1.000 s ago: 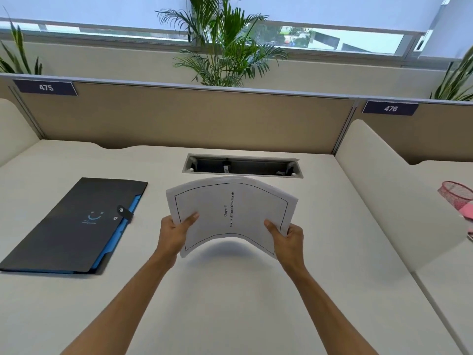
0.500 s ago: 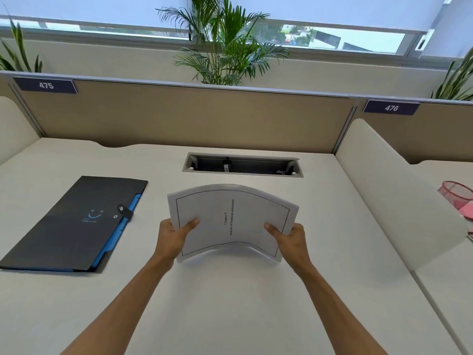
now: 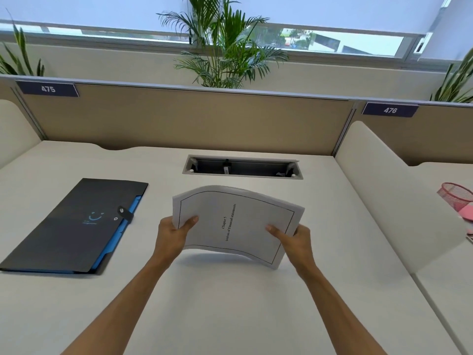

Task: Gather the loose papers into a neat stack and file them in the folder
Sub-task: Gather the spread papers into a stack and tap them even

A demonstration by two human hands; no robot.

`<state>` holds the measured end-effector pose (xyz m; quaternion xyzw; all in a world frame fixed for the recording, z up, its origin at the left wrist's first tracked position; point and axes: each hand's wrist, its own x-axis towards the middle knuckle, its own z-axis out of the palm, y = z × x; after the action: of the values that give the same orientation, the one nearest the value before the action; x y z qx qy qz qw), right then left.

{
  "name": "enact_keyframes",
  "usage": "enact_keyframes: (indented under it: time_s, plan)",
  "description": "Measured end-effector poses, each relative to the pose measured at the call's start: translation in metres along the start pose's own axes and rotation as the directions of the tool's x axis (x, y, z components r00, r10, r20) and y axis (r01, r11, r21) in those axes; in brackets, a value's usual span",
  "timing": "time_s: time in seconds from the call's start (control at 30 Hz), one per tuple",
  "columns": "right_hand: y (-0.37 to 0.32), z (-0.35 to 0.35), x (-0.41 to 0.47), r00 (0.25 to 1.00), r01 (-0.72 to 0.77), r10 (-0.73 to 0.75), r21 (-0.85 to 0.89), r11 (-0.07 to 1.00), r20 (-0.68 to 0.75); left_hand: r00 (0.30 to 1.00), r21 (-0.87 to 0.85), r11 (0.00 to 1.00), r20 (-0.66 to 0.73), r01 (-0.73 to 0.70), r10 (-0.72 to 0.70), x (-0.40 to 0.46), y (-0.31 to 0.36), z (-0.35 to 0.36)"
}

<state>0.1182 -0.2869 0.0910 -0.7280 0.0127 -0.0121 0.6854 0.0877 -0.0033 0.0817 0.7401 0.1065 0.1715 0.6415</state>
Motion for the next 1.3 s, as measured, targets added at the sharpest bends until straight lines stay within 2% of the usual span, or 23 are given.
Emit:
enact_keyframes:
  time_s: [0.1, 0.17, 0.2, 0.27, 0.3, 0.37, 0.43, 0.5, 0.53, 0.57, 0.67, 0.77, 0.83, 0.87, 0.9, 0.97, 1.03, 1.07, 1.1, 1.13, 1.17, 1.23, 1.3]
  plan:
    - [-0.027, -0.008, 0.015, 0.982, 0.161, -0.159, 0.005, 0.987, -0.099, 0.997, 0.084, 0.993, 0.027, -0.080, 0.078, 0.009, 0.014, -0.001]
    - [-0.049, -0.012, 0.023, 0.944, 0.286, -0.310, -0.191, 0.939, -0.112, 0.991, 0.138, 0.982, 0.030, -0.130, 0.127, 0.014, 0.024, -0.001]
    - [-0.060, -0.013, 0.025, 0.910, 0.358, -0.408, -0.348, 0.866, -0.078, 0.986, 0.169, 0.972, 0.028, -0.165, 0.162, 0.016, 0.030, 0.000]
    - [-0.080, -0.012, 0.026, 0.827, 0.484, -0.555, -0.608, 0.629, 0.083, 0.965, 0.245, 0.934, 0.041, -0.260, 0.258, 0.018, 0.041, 0.002]
    - [-0.089, -0.010, 0.027, 0.802, 0.523, -0.570, -0.668, 0.530, 0.176, 0.950, 0.273, 0.911, 0.066, -0.311, 0.304, 0.018, 0.047, 0.003]
    - [-0.102, -0.003, 0.027, 0.798, 0.554, -0.509, -0.725, 0.408, 0.324, 0.911, 0.306, 0.858, 0.127, -0.412, 0.393, 0.014, 0.059, 0.006]
    - [-0.109, 0.006, 0.025, 0.823, 0.538, -0.407, -0.775, 0.331, 0.397, 0.852, 0.325, 0.788, 0.187, -0.524, 0.489, 0.012, 0.071, 0.009]
    - [-0.112, 0.012, 0.025, 0.825, 0.537, -0.373, -0.794, 0.286, 0.424, 0.774, 0.356, 0.688, 0.265, -0.632, 0.575, 0.011, 0.083, 0.011]
    - [-0.112, 0.014, 0.025, 0.825, 0.545, -0.368, -0.777, 0.315, 0.430, 0.739, 0.370, 0.640, 0.301, -0.673, 0.603, 0.012, 0.088, 0.011]
    - [-0.113, 0.015, 0.025, 0.832, 0.546, -0.358, -0.742, 0.389, 0.424, 0.716, 0.382, 0.607, 0.323, -0.697, 0.619, 0.012, 0.091, 0.011]
    - [-0.110, 0.016, 0.027, 0.863, 0.488, -0.285, -0.544, 0.683, 0.416, 0.718, 0.425, 0.583, 0.323, -0.693, 0.617, 0.016, 0.100, 0.010]
    - [-0.104, 0.016, 0.025, 0.881, 0.433, -0.272, -0.425, 0.795, 0.388, 0.692, 0.507, 0.497, 0.332, -0.704, 0.642, 0.020, 0.111, 0.013]
    - [-0.099, 0.016, 0.025, 0.899, 0.392, -0.259, -0.386, 0.835, 0.352, 0.666, 0.620, 0.421, 0.230, -0.662, 0.709, 0.026, 0.113, 0.013]
    - [-0.096, 0.016, 0.026, 0.908, 0.379, -0.260, -0.377, 0.845, 0.328, 0.671, 0.672, 0.426, 0.142, -0.605, 0.728, 0.029, 0.113, 0.013]
    - [-0.093, 0.015, 0.027, 0.917, 0.366, -0.263, -0.368, 0.855, 0.300, 0.688, 0.690, 0.477, 0.042, -0.544, 0.724, 0.031, 0.111, 0.012]
    - [-0.087, 0.011, 0.028, 0.930, 0.335, -0.261, -0.305, 0.891, 0.259, 0.769, 0.604, 0.675, -0.154, -0.423, 0.620, 0.032, 0.103, 0.011]
    - [-0.080, 0.008, 0.028, 0.942, 0.280, -0.234, -0.175, 0.944, 0.242, 0.914, 0.378, 0.895, -0.228, -0.235, 0.336, 0.032, 0.090, 0.010]
    - [-0.077, 0.008, 0.028, 0.948, 0.241, -0.210, -0.107, 0.965, 0.240, 0.974, 0.207, 0.971, -0.166, -0.117, 0.152, 0.031, 0.084, 0.010]
    - [-0.073, 0.008, 0.027, 0.953, 0.204, -0.186, -0.053, 0.977, 0.240, 0.999, 0.030, 1.000, -0.039, -0.002, 0.004, 0.030, 0.078, 0.010]
    - [-0.070, 0.008, 0.027, 0.957, 0.172, -0.164, -0.012, 0.985, 0.238, 0.990, -0.113, 0.989, 0.119, 0.093, -0.079, 0.029, 0.070, 0.010]
    - [-0.067, 0.010, 0.026, 0.961, 0.148, -0.149, 0.021, 0.989, 0.234, 0.960, -0.190, 0.968, 0.257, 0.163, -0.111, 0.028, 0.063, 0.011]
    - [-0.060, 0.014, 0.025, 0.964, 0.124, -0.139, 0.079, 0.989, 0.226, 0.904, -0.249, 0.938, 0.411, 0.241, -0.123, 0.021, 0.048, 0.018]
    - [-0.054, 0.019, 0.024, 0.972, 0.114, -0.132, 0.105, 0.988, 0.195, 0.913, -0.286, 0.924, 0.388, 0.253, -0.130, 0.015, 0.040, 0.026]
